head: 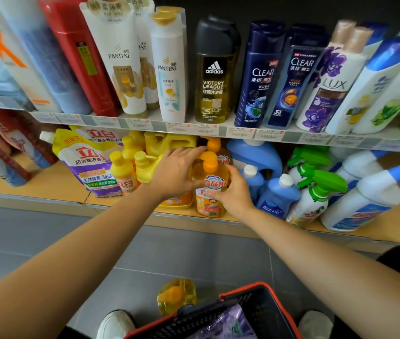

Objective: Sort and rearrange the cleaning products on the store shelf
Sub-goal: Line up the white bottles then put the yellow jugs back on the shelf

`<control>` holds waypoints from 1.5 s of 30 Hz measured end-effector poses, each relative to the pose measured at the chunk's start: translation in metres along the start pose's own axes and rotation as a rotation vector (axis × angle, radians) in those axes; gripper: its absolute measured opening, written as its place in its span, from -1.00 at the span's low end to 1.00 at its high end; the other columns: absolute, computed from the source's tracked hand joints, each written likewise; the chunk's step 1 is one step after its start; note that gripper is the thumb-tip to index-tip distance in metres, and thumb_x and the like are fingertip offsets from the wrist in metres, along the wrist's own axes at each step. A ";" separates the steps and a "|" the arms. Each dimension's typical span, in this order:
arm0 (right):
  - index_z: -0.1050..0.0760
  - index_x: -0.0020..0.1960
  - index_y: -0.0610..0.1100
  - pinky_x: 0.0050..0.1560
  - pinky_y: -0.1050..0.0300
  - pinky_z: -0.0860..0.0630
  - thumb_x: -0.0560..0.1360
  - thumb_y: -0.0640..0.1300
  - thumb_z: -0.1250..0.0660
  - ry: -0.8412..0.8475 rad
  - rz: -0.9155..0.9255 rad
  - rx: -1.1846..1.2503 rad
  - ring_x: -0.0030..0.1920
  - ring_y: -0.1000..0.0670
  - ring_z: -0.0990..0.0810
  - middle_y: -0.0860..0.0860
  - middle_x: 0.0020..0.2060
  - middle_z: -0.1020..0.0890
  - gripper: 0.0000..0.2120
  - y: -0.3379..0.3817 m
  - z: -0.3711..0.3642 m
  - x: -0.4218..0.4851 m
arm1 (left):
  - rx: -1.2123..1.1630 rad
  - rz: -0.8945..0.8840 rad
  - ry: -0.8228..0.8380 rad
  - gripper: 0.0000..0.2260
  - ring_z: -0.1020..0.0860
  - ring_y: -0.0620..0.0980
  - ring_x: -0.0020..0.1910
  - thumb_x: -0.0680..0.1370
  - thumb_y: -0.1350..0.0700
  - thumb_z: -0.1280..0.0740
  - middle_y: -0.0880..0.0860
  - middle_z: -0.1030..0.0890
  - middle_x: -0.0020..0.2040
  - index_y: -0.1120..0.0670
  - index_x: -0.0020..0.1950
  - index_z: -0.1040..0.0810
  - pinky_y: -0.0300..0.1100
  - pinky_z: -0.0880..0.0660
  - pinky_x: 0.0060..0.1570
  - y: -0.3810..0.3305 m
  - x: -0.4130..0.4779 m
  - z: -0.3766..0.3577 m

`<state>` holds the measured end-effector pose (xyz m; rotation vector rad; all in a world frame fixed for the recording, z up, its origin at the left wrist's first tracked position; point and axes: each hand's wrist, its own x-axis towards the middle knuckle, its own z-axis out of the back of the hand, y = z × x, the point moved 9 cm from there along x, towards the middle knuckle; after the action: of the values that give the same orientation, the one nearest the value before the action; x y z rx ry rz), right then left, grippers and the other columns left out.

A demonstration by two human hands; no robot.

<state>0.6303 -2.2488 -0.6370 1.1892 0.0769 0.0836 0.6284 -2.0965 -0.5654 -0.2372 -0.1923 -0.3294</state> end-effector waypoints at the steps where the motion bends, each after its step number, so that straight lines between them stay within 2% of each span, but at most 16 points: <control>1: -0.39 0.38 -0.06 0.25 -0.07 -0.57 0.27 -0.12 -0.66 0.000 0.001 -0.015 0.20 0.01 -0.59 0.03 0.21 -0.60 -0.23 -0.001 -0.001 0.002 | 0.009 -0.011 -0.017 -0.18 -0.45 0.07 0.39 0.41 -0.30 -0.48 -0.01 -0.52 0.42 -0.06 0.58 -0.27 0.01 -0.31 0.34 -0.001 -0.001 -0.001; 4: -0.39 0.39 -0.04 0.24 -0.07 -0.57 0.28 -0.08 -0.65 0.007 0.010 -0.081 0.21 0.02 -0.58 0.03 0.22 -0.61 -0.24 -0.001 0.000 0.004 | 0.045 -0.021 -0.079 -0.21 -0.53 0.08 0.26 0.39 -0.22 -0.53 0.00 -0.60 0.27 -0.05 0.55 -0.33 0.00 -0.33 0.28 -0.002 -0.004 0.000; 6: -0.36 0.43 -0.04 0.24 -0.10 -0.57 0.30 -0.06 -0.65 0.014 0.023 -0.166 0.24 -0.03 -0.58 0.00 0.26 -0.60 -0.21 0.004 0.002 0.003 | 0.075 -0.042 -0.125 -0.20 -0.54 0.09 0.23 0.38 -0.22 -0.54 0.01 -0.60 0.23 -0.04 0.54 -0.34 0.02 -0.35 0.26 -0.006 -0.005 0.002; 8: -0.29 0.50 -0.03 0.25 -0.12 -0.56 0.35 -0.09 -0.61 0.038 0.050 -0.274 0.27 -0.08 -0.57 -0.04 0.30 -0.58 -0.17 0.008 0.006 0.000 | 0.104 -0.086 -0.180 -0.17 -0.51 0.10 0.28 0.38 -0.21 -0.54 0.03 -0.56 0.31 -0.05 0.57 -0.31 0.04 -0.37 0.26 -0.011 -0.006 0.006; 10: -0.31 0.50 -0.01 0.17 -0.09 -0.61 0.41 -0.14 -0.56 0.034 0.113 -0.332 0.18 -0.07 -0.63 -0.04 0.25 -0.62 -0.25 0.014 0.015 -0.008 | 0.151 -0.133 -0.202 -0.12 -0.46 0.10 0.33 0.37 -0.23 -0.54 0.03 -0.48 0.41 -0.07 0.60 -0.25 0.04 -0.35 0.29 -0.016 -0.007 0.006; 12: -0.47 0.39 -0.06 0.03 -0.05 -0.64 0.43 -0.20 -0.52 -0.088 0.258 -0.444 0.03 -0.08 -0.68 -0.06 0.10 -0.68 -0.44 0.029 0.037 -0.019 | 0.208 -0.154 -0.194 -0.05 -0.42 0.10 0.37 0.33 -0.27 -0.55 0.03 -0.42 0.47 -0.07 0.61 -0.21 0.05 -0.33 0.31 -0.022 -0.008 0.002; 13: -0.53 0.33 -0.12 0.02 -0.05 -0.62 0.43 -0.24 -0.51 -0.166 0.341 -0.510 0.02 -0.13 -0.67 -0.09 0.06 -0.68 -0.51 0.038 0.051 -0.024 | 0.231 -0.151 -0.183 -0.02 -0.41 0.11 0.39 0.31 -0.29 -0.55 0.03 -0.39 0.49 -0.07 0.61 -0.20 0.06 -0.33 0.33 -0.025 -0.009 -0.001; 15: -0.54 0.30 -0.21 0.11 -0.11 -0.55 0.39 -0.27 -0.53 -0.238 0.406 -0.581 0.11 -0.20 -0.58 -0.14 0.10 -0.62 -0.51 0.044 0.073 -0.025 | 0.265 -0.125 -0.167 0.02 -0.39 0.13 0.41 0.28 -0.32 -0.56 0.05 -0.36 0.51 -0.05 0.61 -0.17 0.08 -0.31 0.36 -0.030 -0.010 -0.009; 16: -0.51 0.35 -0.22 0.18 -0.14 -0.50 0.39 -0.26 -0.54 -0.206 0.373 -0.589 0.18 -0.21 -0.52 -0.15 0.16 -0.57 -0.45 0.040 0.080 -0.019 | 0.273 -0.108 -0.167 0.03 -0.39 0.13 0.40 0.28 -0.31 -0.57 0.06 -0.36 0.51 -0.04 0.61 -0.17 0.08 -0.30 0.38 -0.032 -0.011 -0.012; 19: -0.38 0.48 -0.17 0.33 -0.07 -0.38 0.40 -0.21 -0.55 0.053 0.228 -0.633 0.34 -0.18 -0.44 -0.13 0.34 -0.49 -0.30 0.022 0.079 0.003 | 0.286 -0.068 -0.196 0.01 -0.44 0.11 0.36 0.25 -0.29 -0.60 0.06 -0.41 0.47 -0.04 0.58 -0.22 0.10 -0.28 0.39 -0.032 -0.009 -0.015; 21: -0.43 0.45 -0.15 0.31 -0.07 -0.40 0.42 -0.19 -0.55 0.134 0.201 -0.716 0.32 -0.18 -0.48 -0.13 0.31 -0.54 -0.36 0.017 0.076 0.014 | 0.294 -0.058 -0.214 0.00 -0.47 0.10 0.34 0.24 -0.29 -0.61 0.05 -0.44 0.42 -0.05 0.55 -0.25 0.13 -0.26 0.40 -0.031 -0.006 -0.014; 24: -0.52 0.33 -0.13 0.16 -0.03 -0.46 0.43 -0.17 -0.54 0.134 0.216 -0.777 0.21 -0.20 -0.53 -0.14 0.16 -0.61 -0.51 0.018 0.074 0.023 | 0.296 -0.055 -0.253 -0.02 -0.49 0.10 0.33 0.23 -0.27 -0.61 0.05 -0.45 0.41 -0.04 0.54 -0.27 0.14 -0.24 0.40 -0.032 -0.006 -0.015; 30: -0.49 0.38 -0.08 0.14 -0.08 -0.51 0.45 -0.13 -0.52 0.115 0.233 -0.822 0.25 -0.20 -0.53 -0.12 0.21 -0.60 -0.48 0.015 0.077 0.023 | 0.309 -0.008 -0.228 -0.01 -0.55 0.08 0.28 0.24 -0.21 -0.64 0.05 -0.43 0.46 -0.02 0.55 -0.26 0.06 -0.39 0.26 -0.030 0.007 -0.018; 35: -0.51 0.31 -0.07 0.05 -0.12 -0.53 0.46 -0.10 -0.51 0.104 0.253 -0.870 0.19 -0.21 -0.54 -0.10 0.15 -0.61 -0.55 0.017 0.077 0.018 | 0.319 0.076 -0.254 -0.05 -0.57 0.06 0.19 0.22 -0.16 -0.63 0.02 -0.45 0.45 -0.04 0.52 -0.29 0.02 -0.34 0.20 -0.022 0.018 -0.016; 41: -0.49 0.35 -0.07 0.07 -0.15 -0.53 0.47 -0.10 -0.50 0.101 0.247 -0.854 0.22 -0.20 -0.53 -0.08 0.19 -0.60 -0.53 0.018 0.077 0.016 | 0.402 0.077 -0.307 -0.07 -0.45 0.13 0.27 0.32 -0.08 -0.58 0.06 -0.39 0.51 0.02 0.59 -0.21 0.05 -0.32 0.18 -0.021 0.018 -0.020; 45: -0.48 0.38 -0.07 0.08 -0.15 -0.52 0.47 -0.12 -0.49 0.110 0.259 -0.835 0.24 -0.21 -0.52 -0.10 0.21 -0.60 -0.50 0.019 0.077 0.014 | 0.415 -0.046 -0.312 -0.17 -0.41 0.14 0.38 0.42 -0.08 -0.49 0.08 -0.27 0.60 0.00 0.62 -0.18 0.06 -0.31 0.29 -0.024 0.003 -0.023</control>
<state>0.6520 -2.3118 -0.5911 0.3533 -0.0188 0.3716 0.6270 -2.1255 -0.5823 0.1286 -0.5677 -0.2897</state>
